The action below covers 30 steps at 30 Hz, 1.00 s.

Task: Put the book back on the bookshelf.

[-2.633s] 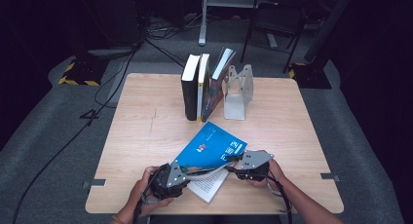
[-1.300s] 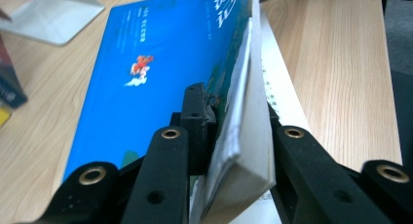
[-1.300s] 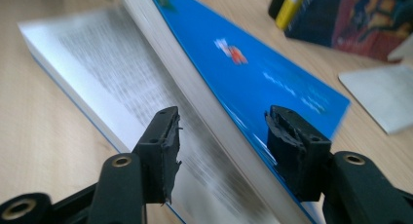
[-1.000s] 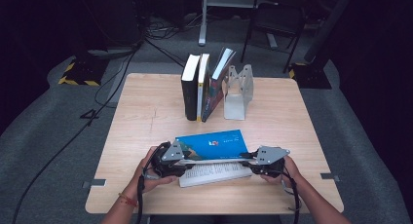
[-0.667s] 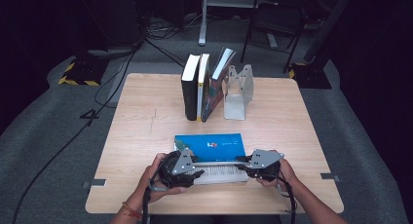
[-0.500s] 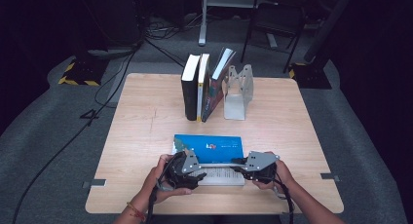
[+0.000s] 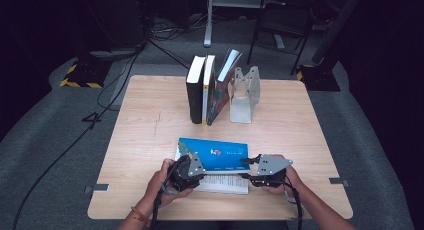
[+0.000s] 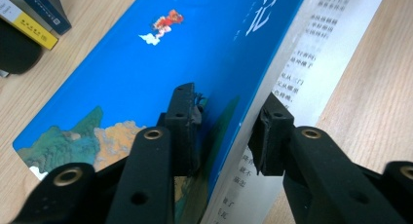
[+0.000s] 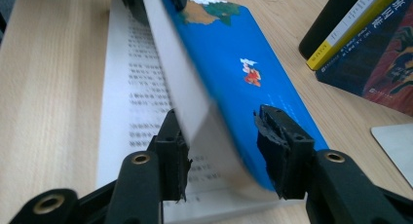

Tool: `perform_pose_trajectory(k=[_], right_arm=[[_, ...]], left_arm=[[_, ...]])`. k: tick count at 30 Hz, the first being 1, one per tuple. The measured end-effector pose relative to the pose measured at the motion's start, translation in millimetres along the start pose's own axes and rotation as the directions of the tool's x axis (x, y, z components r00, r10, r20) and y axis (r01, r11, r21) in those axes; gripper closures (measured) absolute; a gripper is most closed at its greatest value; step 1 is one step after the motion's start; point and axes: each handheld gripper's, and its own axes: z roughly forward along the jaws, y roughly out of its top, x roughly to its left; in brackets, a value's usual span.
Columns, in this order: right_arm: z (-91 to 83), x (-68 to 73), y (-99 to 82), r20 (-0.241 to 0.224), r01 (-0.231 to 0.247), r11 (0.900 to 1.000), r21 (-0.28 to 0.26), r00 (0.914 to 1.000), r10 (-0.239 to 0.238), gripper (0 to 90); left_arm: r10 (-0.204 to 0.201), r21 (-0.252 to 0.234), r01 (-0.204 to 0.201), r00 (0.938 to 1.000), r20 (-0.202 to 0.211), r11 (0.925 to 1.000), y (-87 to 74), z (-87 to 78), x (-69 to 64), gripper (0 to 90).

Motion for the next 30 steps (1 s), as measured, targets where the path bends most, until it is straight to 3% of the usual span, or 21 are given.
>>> perform_pose_trajectory(k=[2, 4, 6, 8, 10, 13, 15, 18, 22, 24, 27, 30], right_arm=[[-0.5, -4.9, -2.1, 0.015, 0.000, 1.0000, 0.000, 0.9999, 0.000, 59.5], [-0.2, -7.6, -1.7, 0.003, -0.004, 0.9999, -0.017, 1.0000, 0.005, 68.0], [0.1, -6.9, -0.6, 0.010, 0.012, 0.9998, -0.018, 0.9999, -0.012, 69.1], [1.3, -5.8, 1.7, -0.004, 0.025, 0.9997, -0.001, 0.9997, -0.025, 71.3], [1.0, -3.6, 4.6, 0.006, 0.021, 0.9998, 0.007, 0.9998, -0.021, 72.3], [-1.4, -0.3, 12.6, 0.019, 0.021, 0.9998, 0.006, 0.9996, -0.021, 73.9], [-1.5, 3.9, 17.5, 0.021, 0.026, 0.9996, 0.007, 0.9994, -0.026, 74.6], [0.1, 9.0, 22.3, 0.023, 0.029, 0.9994, 0.020, 0.9993, -0.029, 75.1], [-0.3, 6.5, 25.3, 0.026, 0.012, 0.9997, 0.021, 0.9996, -0.013, 74.8], [-0.1, 7.0, 25.9, 0.037, 0.011, 0.9997, 0.020, 0.9993, -0.012, 72.9], [-1.9, 2.6, 25.5, 0.034, -0.043, 0.9990, -0.014, 0.9985, 0.043, 63.9], [-9.4, -5.7, 18.2, 0.090, -0.103, 0.9935, -0.050, 0.9902, 0.107, 49.3]], left_arm=[[0.019, -0.014, -0.019, 0.9997, 0.013, 0.9997, -1.5, -2.1, 3.7, 68.5], [-0.004, -0.029, 0.005, 0.9992, 0.040, 0.9996, -4.3, -2.0, 8.8, 68.9], [-0.010, -0.027, 0.011, 0.9988, 0.047, 0.9996, -4.8, -1.7, 10.9, 68.5], [-0.020, -0.015, 0.021, 0.9984, 0.053, 0.9997, -4.1, -1.8, 10.7, 60.7], [-0.005, 0.000, 0.005, 0.9995, 0.030, 1.0000, -0.7, 0.2, 4.7, 49.6], [0.046, 0.042, -0.044, 0.9980, -0.043, 0.9982, 6.2, 7.4, -9.3, 42.5], [0.027, 0.032, -0.026, 0.9983, -0.051, 0.9992, 9.2, 10.6, -13.1, 41.8], [-0.028, -0.021, 0.027, 0.9989, -0.038, 0.9994, 13.0, 12.1, -11.8, 44.0], [-0.035, -0.040, 0.033, 0.9981, -0.051, 0.9987, 15.5, 11.8, -11.7, 59.5], [-0.004, -0.054, 0.001, 0.9982, -0.060, 0.9985, 14.4, 11.4, -13.8, 67.1], [-0.020, -0.091, 0.016, 0.9985, -0.050, 0.9957, 10.0, 10.6, -11.2, 72.2], [-0.027, -0.124, 0.021, 0.9983, -0.052, 0.9921, 5.9, 8.8, -10.6, 74.5]])
